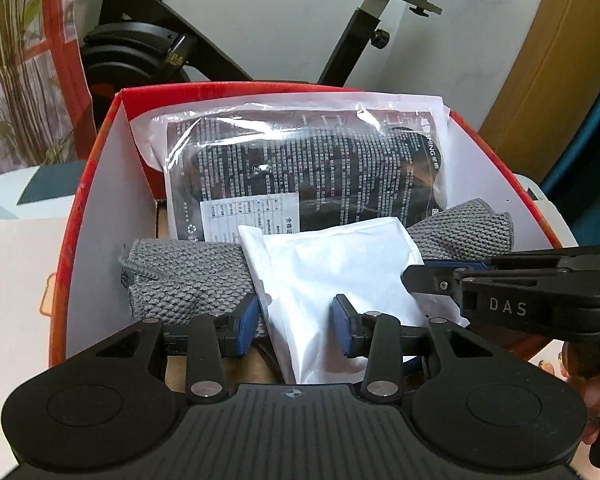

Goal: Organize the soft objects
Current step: 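Open the right gripper to release the white packet in the box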

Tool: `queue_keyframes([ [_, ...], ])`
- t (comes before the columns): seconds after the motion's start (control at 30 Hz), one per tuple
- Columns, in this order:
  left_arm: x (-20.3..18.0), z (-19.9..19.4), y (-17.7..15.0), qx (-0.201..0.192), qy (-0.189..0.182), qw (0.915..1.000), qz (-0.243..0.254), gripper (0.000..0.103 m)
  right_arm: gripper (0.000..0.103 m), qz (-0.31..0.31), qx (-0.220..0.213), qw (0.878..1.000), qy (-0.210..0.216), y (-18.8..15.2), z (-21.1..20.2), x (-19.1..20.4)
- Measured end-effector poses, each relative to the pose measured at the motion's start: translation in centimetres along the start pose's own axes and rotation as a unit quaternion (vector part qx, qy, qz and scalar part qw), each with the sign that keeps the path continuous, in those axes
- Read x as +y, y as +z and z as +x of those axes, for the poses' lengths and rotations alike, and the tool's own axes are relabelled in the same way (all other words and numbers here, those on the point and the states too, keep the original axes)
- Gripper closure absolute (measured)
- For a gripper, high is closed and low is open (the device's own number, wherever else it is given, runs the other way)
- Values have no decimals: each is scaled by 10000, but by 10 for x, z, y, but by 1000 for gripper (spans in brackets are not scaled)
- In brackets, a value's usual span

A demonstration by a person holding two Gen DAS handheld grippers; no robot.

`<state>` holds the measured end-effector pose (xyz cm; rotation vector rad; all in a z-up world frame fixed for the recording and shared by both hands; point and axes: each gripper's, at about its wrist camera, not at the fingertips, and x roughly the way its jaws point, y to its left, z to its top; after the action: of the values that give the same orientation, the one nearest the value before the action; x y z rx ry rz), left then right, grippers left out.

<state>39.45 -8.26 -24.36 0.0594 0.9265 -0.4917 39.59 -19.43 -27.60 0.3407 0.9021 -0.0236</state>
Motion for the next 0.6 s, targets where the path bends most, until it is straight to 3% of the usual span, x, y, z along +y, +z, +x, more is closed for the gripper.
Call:
queue_keyframes([
  [0.13,-7,-5,1,-81,134,9995,273,38,84,-175,-139,9997,-139,-3,-12,6],
  [0.27,-11,-22,1,-346,112,9988,333,31,76,-327,-386,9985,-187,-7,-33,8],
  [0.43,-13,-61,-2,-901,61,9953,342,3,26,-155,-858,9962,-48,-17,-69,-2],
  [0.53,-12,-88,-12,-1276,35,9913,316,0,7,-32,-1128,9936,88,-25,-89,-9],
  [0.6,-13,-103,-18,-1436,98,9892,290,0,1,116,-1263,9918,168,-32,-102,-15],
])
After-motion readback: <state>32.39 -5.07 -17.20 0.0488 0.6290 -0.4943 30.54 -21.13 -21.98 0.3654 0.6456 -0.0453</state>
